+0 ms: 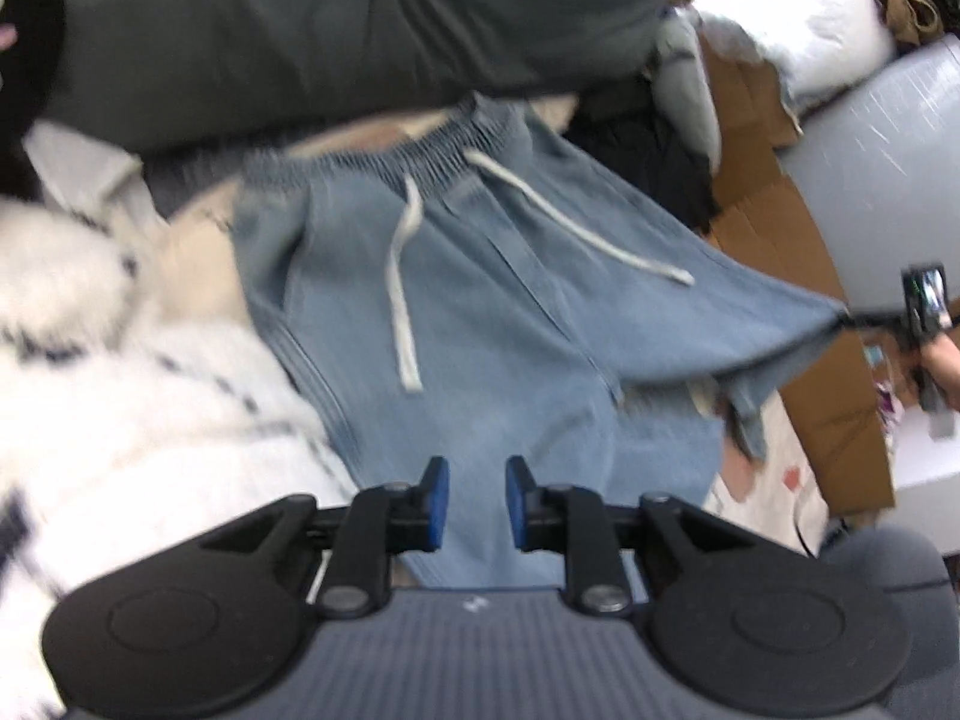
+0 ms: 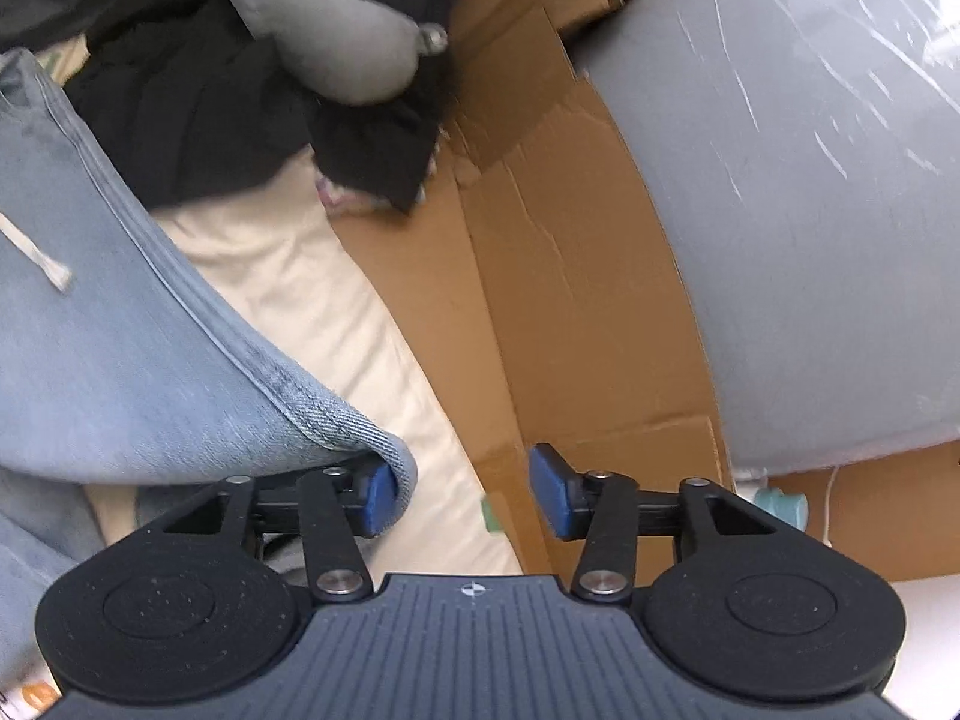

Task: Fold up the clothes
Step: 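Open both grippers to lay the jeans flat on the sheet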

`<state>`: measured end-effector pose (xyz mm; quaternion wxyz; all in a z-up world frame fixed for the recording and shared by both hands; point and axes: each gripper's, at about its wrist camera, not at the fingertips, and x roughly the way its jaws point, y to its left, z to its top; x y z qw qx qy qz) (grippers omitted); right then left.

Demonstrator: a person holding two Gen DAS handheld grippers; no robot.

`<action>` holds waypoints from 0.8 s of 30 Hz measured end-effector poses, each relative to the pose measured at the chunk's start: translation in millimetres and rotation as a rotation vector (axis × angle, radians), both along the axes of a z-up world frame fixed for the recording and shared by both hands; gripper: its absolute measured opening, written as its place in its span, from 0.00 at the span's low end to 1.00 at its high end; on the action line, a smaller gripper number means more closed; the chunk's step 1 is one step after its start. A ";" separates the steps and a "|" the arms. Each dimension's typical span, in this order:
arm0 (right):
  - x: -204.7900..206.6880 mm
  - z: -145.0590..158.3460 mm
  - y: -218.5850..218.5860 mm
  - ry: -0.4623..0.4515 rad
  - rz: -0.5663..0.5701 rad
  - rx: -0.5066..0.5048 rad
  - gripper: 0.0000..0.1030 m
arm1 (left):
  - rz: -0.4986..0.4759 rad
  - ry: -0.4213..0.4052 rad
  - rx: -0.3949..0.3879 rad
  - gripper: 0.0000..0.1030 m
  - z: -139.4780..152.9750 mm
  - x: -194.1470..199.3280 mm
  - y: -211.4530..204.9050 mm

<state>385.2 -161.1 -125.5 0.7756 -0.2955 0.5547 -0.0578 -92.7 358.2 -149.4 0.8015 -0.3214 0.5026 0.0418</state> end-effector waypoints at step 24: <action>-43.0 -19.9 -2.6 0.210 0.066 0.191 0.65 | 0.069 -0.007 0.122 0.21 -32.4 58.6 50.8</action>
